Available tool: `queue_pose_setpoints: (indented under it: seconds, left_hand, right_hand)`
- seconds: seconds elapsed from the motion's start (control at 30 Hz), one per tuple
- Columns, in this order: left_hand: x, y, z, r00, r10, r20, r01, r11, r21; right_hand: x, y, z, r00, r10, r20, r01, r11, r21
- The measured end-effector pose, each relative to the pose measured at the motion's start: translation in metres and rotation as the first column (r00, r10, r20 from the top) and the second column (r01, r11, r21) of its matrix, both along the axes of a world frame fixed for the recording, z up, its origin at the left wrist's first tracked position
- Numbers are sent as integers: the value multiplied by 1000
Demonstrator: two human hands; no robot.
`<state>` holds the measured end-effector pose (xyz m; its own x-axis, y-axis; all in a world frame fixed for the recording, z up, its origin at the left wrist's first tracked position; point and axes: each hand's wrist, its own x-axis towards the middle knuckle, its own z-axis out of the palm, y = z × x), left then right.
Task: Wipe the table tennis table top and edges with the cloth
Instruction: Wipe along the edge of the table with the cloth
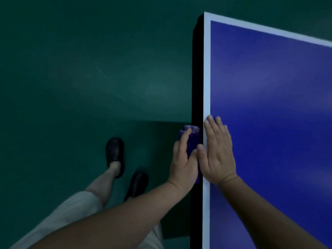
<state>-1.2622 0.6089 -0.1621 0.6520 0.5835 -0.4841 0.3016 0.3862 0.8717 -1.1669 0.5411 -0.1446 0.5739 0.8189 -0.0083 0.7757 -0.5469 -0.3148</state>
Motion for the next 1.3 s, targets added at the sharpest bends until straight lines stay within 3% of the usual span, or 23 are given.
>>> queue_pose_setpoints:
  seconds: [0.23, 0.5, 0.87, 1.03, 1.2, 1.3]
  left_hand:
    - [80, 87, 1, 996, -83, -41, 85, 994, 63]
    - [17, 54, 0, 959, -282, -19, 283, 959, 10]
    - [129, 153, -3, 987, -151, 58, 146, 986, 85]
    - [119, 139, -9, 985, -160, 65, 151, 980, 129]
    - [122, 147, -18, 977, -205, 60, 196, 973, 120]
    - [139, 162, -19, 979, -197, 57, 189, 974, 123]
  right_hand:
    - [1, 1, 1, 999, -22, -25, 22, 1000, 16]
    - [1, 1, 1, 1000, -25, -3, 25, 1000, -2]
    - [3, 6, 7, 999, -26, -37, 24, 998, -54]
    - [69, 61, 20, 992, 129, -3, -128, 991, 36]
    - [204, 161, 0, 970, 223, 101, -215, 973, -84]
    - [230, 178, -9, 975, 196, 104, -187, 978, -94]
